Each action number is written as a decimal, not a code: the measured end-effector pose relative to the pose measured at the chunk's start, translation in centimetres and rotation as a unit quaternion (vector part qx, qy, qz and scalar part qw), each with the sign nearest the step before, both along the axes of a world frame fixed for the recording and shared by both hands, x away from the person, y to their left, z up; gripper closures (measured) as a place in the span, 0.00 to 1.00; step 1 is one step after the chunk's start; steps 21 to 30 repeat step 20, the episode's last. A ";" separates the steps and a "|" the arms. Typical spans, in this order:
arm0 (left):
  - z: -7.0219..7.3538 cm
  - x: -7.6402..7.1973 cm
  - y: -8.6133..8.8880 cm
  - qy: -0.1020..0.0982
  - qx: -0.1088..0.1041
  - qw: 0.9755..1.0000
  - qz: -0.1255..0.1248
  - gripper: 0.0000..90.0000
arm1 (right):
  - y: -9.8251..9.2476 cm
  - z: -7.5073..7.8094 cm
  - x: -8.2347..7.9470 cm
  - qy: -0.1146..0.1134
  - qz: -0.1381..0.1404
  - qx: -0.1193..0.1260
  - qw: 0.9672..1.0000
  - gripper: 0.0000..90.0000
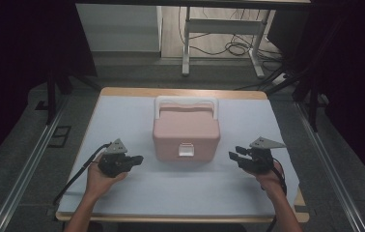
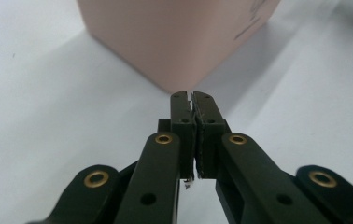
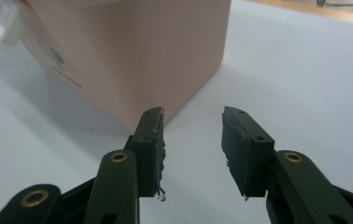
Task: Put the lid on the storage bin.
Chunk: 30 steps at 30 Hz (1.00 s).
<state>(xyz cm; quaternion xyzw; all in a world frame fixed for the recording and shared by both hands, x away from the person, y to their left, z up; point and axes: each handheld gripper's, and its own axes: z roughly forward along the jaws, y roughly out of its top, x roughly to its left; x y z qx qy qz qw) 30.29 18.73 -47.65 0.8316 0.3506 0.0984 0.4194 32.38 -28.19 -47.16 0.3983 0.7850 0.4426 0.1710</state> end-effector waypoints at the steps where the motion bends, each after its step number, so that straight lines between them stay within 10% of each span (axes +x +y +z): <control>1: -0.1 0.1 0.1 0.001 -0.002 1.000 0.002 0.97 | -0.2 -0.5 0.0 0.006 -0.001 0.000 1.000 0.65; 30: -0.2 0.2 0.3 -0.001 -0.010 1.000 0.009 0.94 | -0.1 -0.7 0.0 0.003 -0.001 0.001 1.000 0.64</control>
